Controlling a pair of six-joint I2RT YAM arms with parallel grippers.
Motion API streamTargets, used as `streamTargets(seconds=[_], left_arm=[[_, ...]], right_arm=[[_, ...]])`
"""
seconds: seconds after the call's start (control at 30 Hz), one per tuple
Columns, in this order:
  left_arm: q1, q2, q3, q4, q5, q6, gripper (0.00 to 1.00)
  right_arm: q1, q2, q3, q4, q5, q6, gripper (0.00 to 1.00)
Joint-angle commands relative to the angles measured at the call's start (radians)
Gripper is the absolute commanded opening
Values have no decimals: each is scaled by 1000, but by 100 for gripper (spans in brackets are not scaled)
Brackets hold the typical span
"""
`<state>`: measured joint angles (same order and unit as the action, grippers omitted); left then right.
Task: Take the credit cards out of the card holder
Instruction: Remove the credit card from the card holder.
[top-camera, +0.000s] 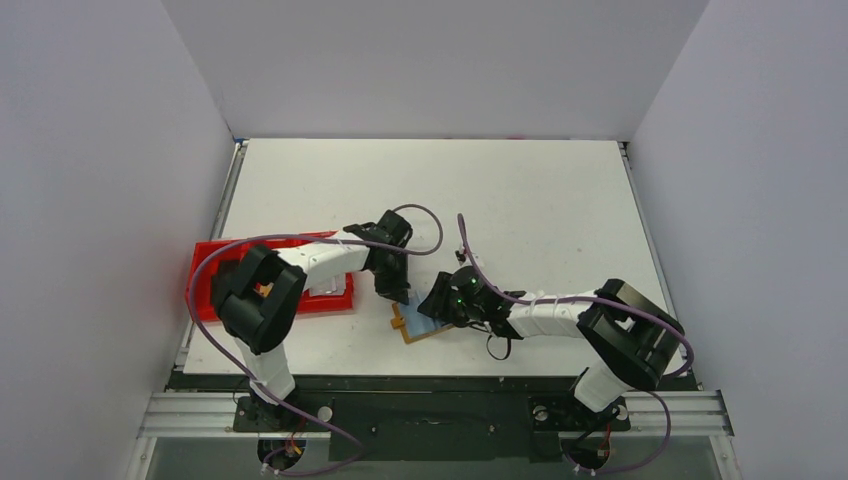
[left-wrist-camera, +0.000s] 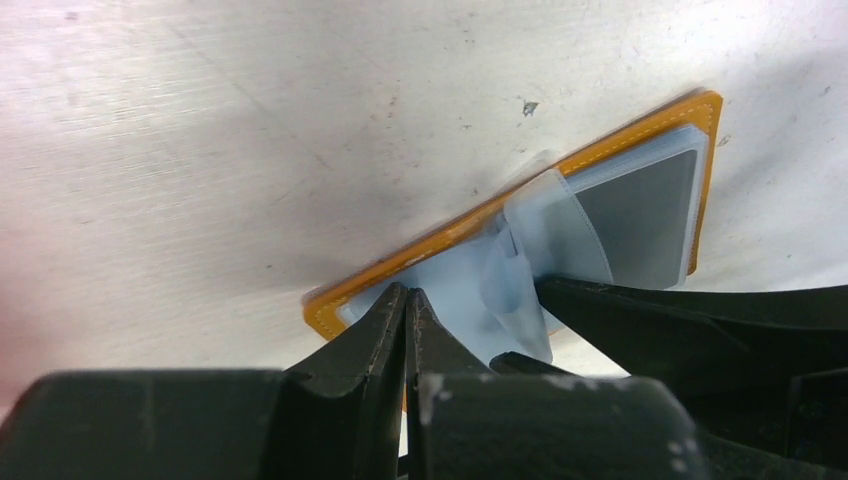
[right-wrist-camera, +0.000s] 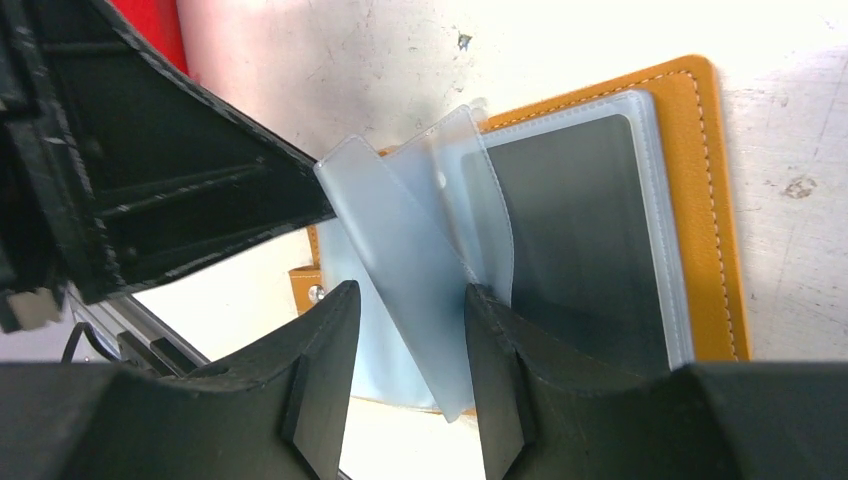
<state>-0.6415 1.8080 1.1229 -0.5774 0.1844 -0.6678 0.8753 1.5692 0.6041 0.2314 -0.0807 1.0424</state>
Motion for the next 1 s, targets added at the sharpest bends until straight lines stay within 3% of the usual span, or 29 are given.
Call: streamTargets(seconds=[0.0, 0.4, 0.77, 0.97], left_arm=[[22, -93, 56, -44, -32, 23, 2], [36, -77, 172, -28, 97, 3, 7], [36, 16, 38, 91, 151, -10, 4], [37, 17, 7, 82, 113, 1, 1]], right_arm=[[-8, 41, -40, -11, 10, 10, 40], [-6, 41, -27, -42, 42, -12, 40], [-4, 18, -13, -61, 51, -30, 39], [-7, -35, 5, -116, 61, -51, 41]])
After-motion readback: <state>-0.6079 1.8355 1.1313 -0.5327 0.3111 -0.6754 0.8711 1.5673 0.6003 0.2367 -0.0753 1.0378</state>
